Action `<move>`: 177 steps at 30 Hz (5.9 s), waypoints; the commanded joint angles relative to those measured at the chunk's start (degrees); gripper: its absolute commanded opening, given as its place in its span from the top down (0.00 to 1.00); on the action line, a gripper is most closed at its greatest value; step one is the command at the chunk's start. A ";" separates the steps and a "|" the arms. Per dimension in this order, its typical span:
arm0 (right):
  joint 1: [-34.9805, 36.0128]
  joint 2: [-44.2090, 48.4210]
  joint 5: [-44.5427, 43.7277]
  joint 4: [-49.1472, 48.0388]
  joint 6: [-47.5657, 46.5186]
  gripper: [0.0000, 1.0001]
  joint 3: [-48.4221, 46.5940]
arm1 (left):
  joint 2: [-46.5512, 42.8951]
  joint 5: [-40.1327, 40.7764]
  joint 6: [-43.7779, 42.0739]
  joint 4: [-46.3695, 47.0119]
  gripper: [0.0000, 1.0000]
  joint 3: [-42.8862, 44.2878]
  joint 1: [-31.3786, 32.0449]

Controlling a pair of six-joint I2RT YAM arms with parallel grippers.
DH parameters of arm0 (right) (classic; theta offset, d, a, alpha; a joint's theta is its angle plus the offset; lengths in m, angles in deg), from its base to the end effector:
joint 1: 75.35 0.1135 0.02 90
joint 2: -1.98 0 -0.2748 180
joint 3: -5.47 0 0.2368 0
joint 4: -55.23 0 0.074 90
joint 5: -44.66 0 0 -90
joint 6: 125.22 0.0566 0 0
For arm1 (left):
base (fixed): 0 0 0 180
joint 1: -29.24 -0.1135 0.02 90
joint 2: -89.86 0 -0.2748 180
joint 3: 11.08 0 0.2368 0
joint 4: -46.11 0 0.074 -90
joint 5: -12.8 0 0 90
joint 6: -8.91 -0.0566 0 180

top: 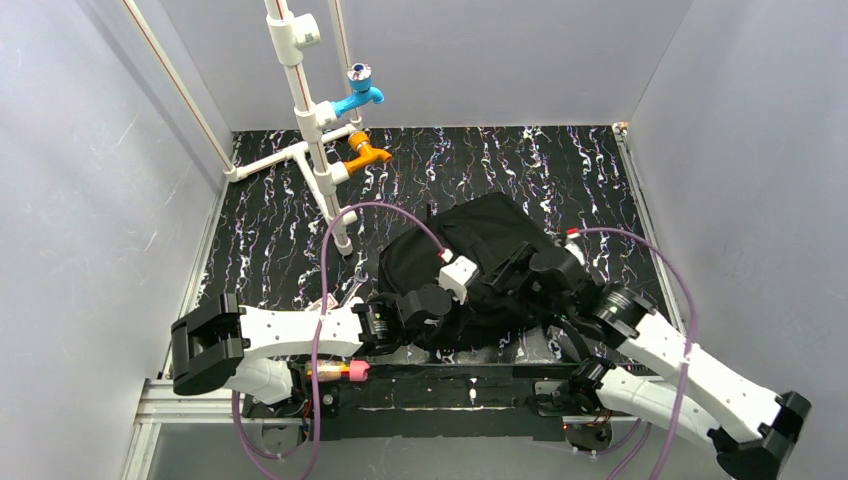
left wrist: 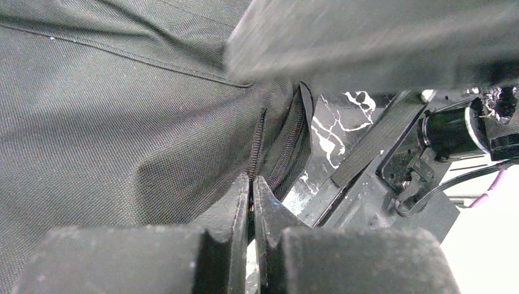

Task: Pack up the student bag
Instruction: Zip the student bag at the center of the board.

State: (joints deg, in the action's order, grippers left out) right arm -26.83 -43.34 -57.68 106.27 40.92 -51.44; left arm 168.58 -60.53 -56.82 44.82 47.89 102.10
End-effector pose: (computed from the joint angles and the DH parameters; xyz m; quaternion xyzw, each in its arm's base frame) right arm 0.1141 0.1108 0.2743 0.2592 0.8621 0.3308 0.2832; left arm 0.1065 -0.2903 0.2569 0.2608 0.7771 -0.3409 0.4603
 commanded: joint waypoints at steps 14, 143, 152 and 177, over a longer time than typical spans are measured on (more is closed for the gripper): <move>-0.04 9.68 -3.27 -5.13 10.06 0.20 16.62 | -1.54 -2.32 5.44 12.17 1.00 -5.88 -0.26; -30.51 -7.45 20.58 3.36 -28.60 0.38 2.08 | 10.91 -29.05 29.87 12.75 1.00 3.77 -11.34; -29.95 -4.80 6.32 14.44 -34.68 0.32 -3.28 | 9.73 -29.42 30.02 11.98 1.00 3.04 -11.34; -30.04 7.73 -4.49 4.02 -16.42 0.99 10.00 | 3.98 -10.95 18.63 -8.05 1.00 3.72 -11.73</move>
State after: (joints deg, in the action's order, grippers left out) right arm -56.45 -35.47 -47.32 110.47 27.32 -36.91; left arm 178.70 -86.04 -30.13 49.46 52.09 91.98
